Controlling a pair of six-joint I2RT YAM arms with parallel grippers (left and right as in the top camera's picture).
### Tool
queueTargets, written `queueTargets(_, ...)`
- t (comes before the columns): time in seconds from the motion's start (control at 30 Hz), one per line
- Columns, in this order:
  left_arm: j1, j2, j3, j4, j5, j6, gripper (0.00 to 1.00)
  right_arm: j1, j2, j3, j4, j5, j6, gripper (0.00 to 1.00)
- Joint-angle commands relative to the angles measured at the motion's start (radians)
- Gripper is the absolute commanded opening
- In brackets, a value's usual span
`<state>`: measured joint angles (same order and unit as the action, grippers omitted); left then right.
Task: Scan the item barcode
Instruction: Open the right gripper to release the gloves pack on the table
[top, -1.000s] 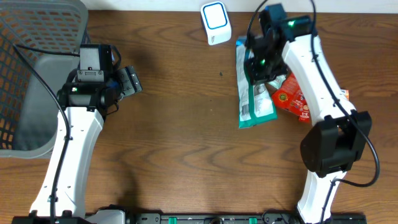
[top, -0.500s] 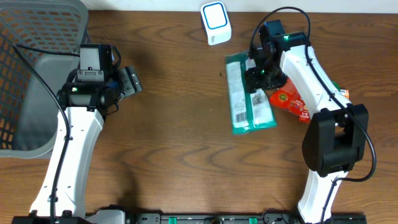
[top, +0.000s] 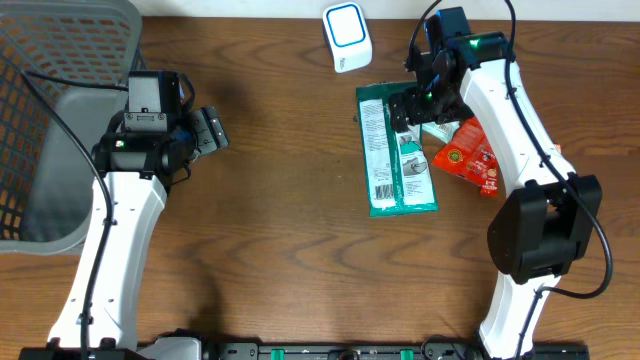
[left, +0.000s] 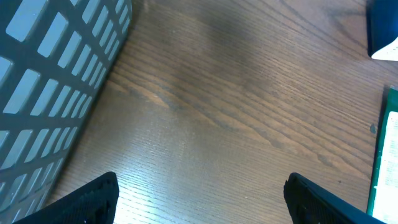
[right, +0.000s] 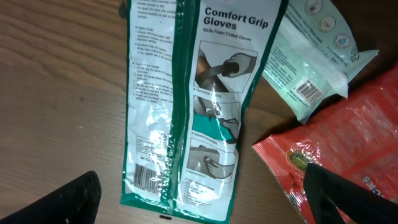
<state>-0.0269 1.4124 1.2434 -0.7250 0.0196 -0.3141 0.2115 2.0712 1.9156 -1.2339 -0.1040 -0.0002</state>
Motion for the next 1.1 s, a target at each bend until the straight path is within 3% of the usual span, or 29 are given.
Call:
queueTargets(0.0, 0.005, 0.000, 0.010, 0.000, -0.010, 0.002, 0.86, -0.020, -0.001, 0.011, 0.000, 0.002, 0.006, 0.99)
queueTargets(1.07, 0.005, 0.000, 0.010, 0.000, -0.010, 0.002, 0.86, -0.020, -0.011, 0.011, 0.000, 0.002, 0.006, 0.99)
